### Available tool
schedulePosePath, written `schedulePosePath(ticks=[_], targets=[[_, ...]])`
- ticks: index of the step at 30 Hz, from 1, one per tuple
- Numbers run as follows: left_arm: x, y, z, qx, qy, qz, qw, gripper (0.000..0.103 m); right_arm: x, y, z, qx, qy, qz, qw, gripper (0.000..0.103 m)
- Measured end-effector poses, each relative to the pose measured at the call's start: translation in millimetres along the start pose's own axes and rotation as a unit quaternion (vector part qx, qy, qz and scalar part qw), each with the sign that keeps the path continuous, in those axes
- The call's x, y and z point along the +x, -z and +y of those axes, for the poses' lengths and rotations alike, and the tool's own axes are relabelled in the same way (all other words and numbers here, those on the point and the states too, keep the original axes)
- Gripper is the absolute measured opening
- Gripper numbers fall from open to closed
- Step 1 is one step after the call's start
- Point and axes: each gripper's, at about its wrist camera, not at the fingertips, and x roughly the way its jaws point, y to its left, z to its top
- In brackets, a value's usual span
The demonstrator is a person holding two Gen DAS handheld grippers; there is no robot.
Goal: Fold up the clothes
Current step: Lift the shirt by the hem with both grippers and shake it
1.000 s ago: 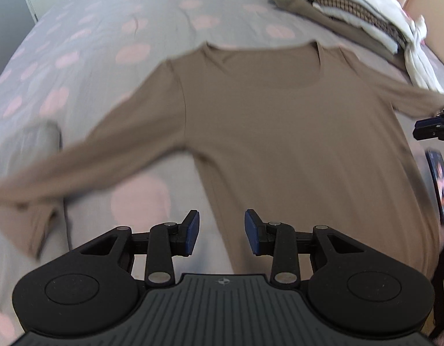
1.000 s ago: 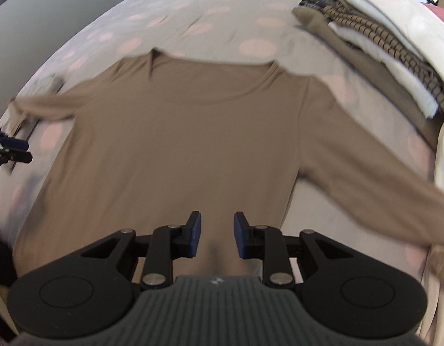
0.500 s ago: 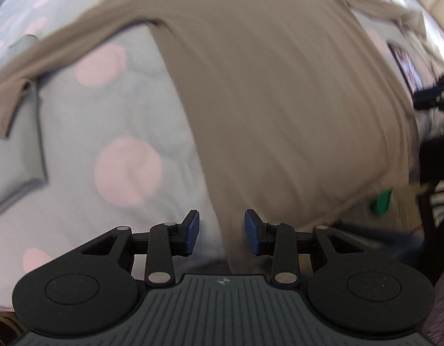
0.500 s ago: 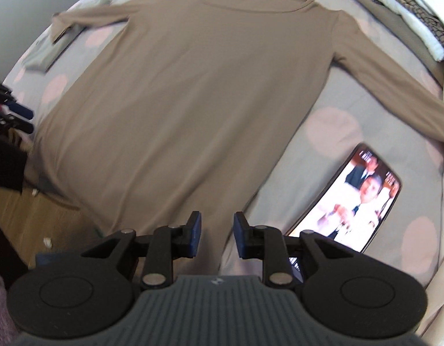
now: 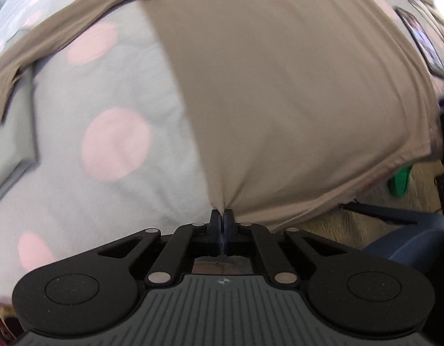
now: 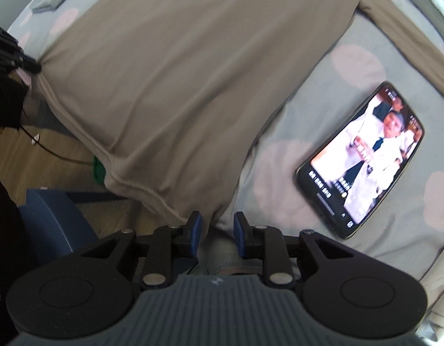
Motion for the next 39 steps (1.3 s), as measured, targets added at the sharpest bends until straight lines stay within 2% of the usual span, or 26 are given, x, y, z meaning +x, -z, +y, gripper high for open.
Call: schedulePosePath(ticks=[4,8,13,19,20,21,24,27,31,33,37,39], targets=[[1,6,13,-0.027,-0.013,0.006,0.9995,0.000,1,0,0,-0.001,-0.012,0.002,1.000,0.028],[5,7,17,-0.032,-0.026,0.014,0.9991,0.000,4,2,-6,0.011,-0.026,0.010,1.000,0.028],[5,7,17,-0.029,-0.029,0.015,0.9991,0.000,11,8,-14,0.037,-0.032,0.024,0.999,0.023],[6,7,16,-0.022,-0.034,0.015,0.9991,0.000,24,7,-6,0.021,-0.043,0.030,0.998,0.020],[5,7,16,-0.019,-0.035,0.014,0.9991,0.000,25,7,-4,0.023,-0.045,0.029,0.998,0.016],[5,8,15,-0.017,-0.036,0.014,0.9991,0.000,25,7,-3,0.023,-0.047,0.028,0.998,0.002],[1,8,10,-0.009,-0.036,0.016,0.9992,0.000,16,8,2,0.017,-0.045,0.029,0.998,0.002],[-9,-4,0,-0.004,-0.018,0.018,0.9997,0.000,-3,9,4,0.017,-0.043,0.034,0.998,0.002],[-43,-10,2,-0.015,0.036,0.008,0.9992,0.000,-42,8,-8,0.007,-0.057,0.024,0.998,0.002],[-54,-13,15,-0.021,0.061,0.007,0.9979,0.000,-60,8,-13,0.004,-0.057,0.023,0.998,0.002],[-62,-14,22,-0.038,0.096,0.020,0.9944,0.000,-78,6,-37,0.027,-0.054,0.030,0.998,0.002],[-55,-17,23,-0.047,0.105,0.029,0.9930,0.000,-68,5,-38,0.035,-0.054,0.037,0.997,0.002]])
